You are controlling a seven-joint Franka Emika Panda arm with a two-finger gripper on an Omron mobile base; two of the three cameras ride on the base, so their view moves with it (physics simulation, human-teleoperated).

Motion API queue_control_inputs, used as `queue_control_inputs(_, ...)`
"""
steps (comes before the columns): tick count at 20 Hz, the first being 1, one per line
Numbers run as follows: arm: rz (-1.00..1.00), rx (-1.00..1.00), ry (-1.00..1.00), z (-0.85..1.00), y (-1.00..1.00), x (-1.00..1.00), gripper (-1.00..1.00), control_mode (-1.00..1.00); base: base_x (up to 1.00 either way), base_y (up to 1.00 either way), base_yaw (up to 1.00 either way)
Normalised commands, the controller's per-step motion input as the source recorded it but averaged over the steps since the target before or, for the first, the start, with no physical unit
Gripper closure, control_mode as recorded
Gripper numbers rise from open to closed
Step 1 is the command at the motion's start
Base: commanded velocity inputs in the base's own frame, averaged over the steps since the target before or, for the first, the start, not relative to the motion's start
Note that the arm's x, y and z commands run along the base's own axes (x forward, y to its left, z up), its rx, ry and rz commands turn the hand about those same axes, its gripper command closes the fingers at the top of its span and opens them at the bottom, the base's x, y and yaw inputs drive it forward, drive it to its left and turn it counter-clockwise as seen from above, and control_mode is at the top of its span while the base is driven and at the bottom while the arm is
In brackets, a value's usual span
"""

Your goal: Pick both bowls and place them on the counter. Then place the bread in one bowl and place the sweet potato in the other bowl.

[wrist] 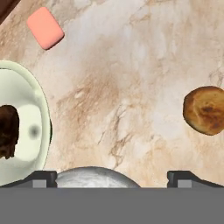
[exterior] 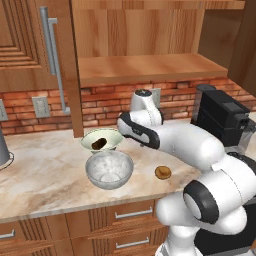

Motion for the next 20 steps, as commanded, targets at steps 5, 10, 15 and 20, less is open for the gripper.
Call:
queue_control_inputs(5, 0.04, 0.0, -0.06, 0.13, -0.45, -0.38, -1.0, -1.0, 0.0, 0.0, 0.0)
queue_control_inputs(10, 0.07, 0.0, -0.03, 0.11, -0.46, -0.37, -1.0, -1.0, 0.0, 0.0, 0.0)
queue_control_inputs(15, 0.12, 0.0, -0.02, 0.04, -0.43, -0.37, -1.0, -1.0, 0.0, 0.0, 0.0)
queue_control_inputs(20, 0.16, 0.0, -0.02, 0.01, -0.44, -0.4, -1.0, -1.0, 0.0, 0.0, 0.0)
